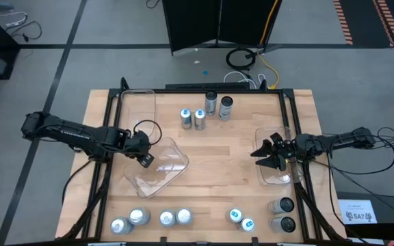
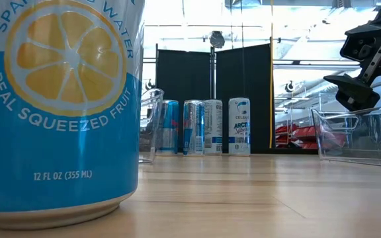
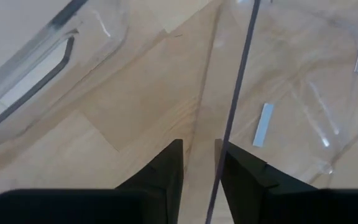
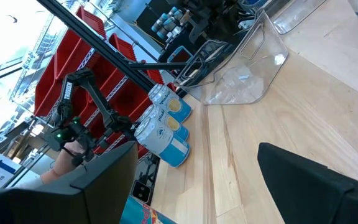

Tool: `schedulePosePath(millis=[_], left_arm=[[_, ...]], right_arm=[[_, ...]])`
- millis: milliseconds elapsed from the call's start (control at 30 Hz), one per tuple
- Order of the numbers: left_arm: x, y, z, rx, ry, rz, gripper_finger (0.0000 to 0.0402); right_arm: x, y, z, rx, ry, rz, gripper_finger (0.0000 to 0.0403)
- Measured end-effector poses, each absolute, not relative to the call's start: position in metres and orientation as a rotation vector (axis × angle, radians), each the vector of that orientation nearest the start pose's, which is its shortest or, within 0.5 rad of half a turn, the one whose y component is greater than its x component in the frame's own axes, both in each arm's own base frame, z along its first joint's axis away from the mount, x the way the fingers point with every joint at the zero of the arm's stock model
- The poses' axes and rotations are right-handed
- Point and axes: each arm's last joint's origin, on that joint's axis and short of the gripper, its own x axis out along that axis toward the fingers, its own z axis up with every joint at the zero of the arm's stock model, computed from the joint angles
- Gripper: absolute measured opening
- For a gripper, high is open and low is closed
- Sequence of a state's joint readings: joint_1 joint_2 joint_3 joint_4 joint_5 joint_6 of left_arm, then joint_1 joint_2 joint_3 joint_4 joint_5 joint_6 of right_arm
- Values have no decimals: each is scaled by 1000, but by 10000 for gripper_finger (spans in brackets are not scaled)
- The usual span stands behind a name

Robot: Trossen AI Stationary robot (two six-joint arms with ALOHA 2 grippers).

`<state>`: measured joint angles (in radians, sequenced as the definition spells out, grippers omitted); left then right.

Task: Sort soda cans
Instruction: Move the bottom left transparent bin to the center of the table

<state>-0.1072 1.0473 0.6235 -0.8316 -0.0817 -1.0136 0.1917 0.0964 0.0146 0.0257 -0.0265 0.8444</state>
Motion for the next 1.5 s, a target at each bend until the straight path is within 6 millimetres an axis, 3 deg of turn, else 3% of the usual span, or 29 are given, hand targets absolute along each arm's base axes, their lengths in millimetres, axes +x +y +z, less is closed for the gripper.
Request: schedulePosePath(millis=[933,1300,1500], left_arm=[[169,-16,196,-815,1083,612,89],[170,-16,196,-818,1076,609,18],[176,-15,199,-873,966,652,14]], right_arm=[[101,20,163,836,145,181,325],[101,20,163,836,145,181,325],[101,20,163,836,145,181,325]])
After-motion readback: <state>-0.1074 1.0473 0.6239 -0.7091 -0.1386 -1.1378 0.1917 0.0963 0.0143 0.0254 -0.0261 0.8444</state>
